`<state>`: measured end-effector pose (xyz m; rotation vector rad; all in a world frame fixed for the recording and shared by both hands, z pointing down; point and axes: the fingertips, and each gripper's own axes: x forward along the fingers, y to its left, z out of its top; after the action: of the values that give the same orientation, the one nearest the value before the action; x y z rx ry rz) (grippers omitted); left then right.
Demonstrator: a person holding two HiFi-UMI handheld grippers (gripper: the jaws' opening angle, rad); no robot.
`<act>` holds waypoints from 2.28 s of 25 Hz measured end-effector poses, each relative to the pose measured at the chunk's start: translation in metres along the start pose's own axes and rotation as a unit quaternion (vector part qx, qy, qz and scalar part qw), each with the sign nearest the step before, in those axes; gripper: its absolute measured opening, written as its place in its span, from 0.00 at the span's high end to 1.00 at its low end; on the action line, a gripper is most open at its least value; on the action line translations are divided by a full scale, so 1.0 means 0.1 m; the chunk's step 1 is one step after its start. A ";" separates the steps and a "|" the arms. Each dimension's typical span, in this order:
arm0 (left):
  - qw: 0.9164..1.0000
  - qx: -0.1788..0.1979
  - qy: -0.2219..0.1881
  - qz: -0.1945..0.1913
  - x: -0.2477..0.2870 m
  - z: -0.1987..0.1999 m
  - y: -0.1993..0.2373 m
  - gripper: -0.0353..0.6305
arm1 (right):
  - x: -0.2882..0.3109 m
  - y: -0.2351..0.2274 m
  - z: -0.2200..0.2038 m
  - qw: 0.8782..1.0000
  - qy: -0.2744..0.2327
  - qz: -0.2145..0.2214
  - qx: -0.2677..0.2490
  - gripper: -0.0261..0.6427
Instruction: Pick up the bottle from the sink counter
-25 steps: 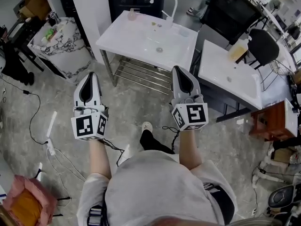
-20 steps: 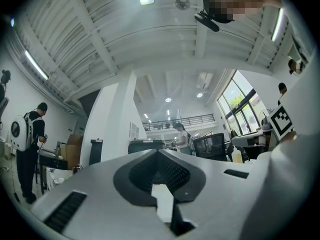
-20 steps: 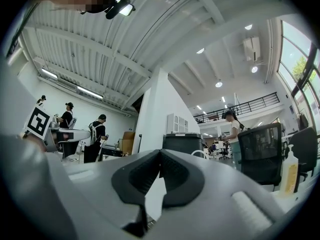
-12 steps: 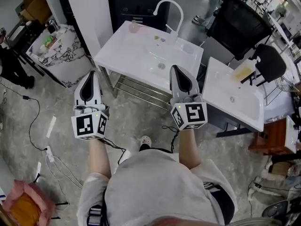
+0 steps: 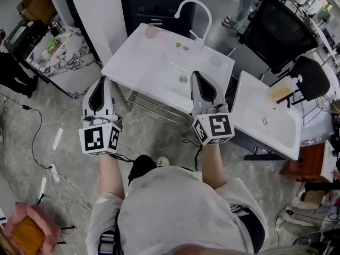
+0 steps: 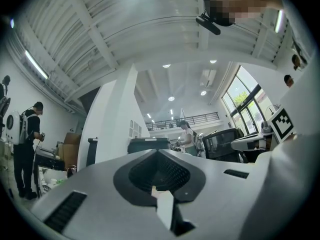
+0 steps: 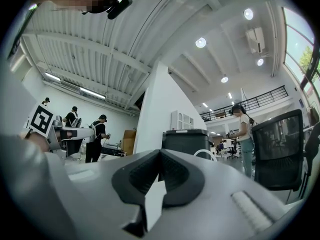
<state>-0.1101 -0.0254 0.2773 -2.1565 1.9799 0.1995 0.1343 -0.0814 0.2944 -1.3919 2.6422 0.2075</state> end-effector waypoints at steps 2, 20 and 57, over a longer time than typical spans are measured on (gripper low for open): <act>1.000 0.003 0.007 0.001 0.08 -0.05 0.03 0.94 | 0.09 -0.02 -0.05 1.000 0.003 0.003 0.003 0.94; 0.999 -0.002 0.000 -0.033 1.40 -0.40 0.79 0.93 | 1.44 -0.25 -0.28 0.999 -0.006 -0.041 0.004 0.94; 0.981 -0.063 0.099 -0.155 3.12 -1.80 1.53 0.93 | 2.95 -0.33 -1.40 0.985 0.100 -0.137 0.014 0.94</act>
<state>-0.2412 -0.3828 0.3688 -2.6229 1.7306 0.0643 -0.0126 -0.3642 0.3726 -1.8324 2.5493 -0.0033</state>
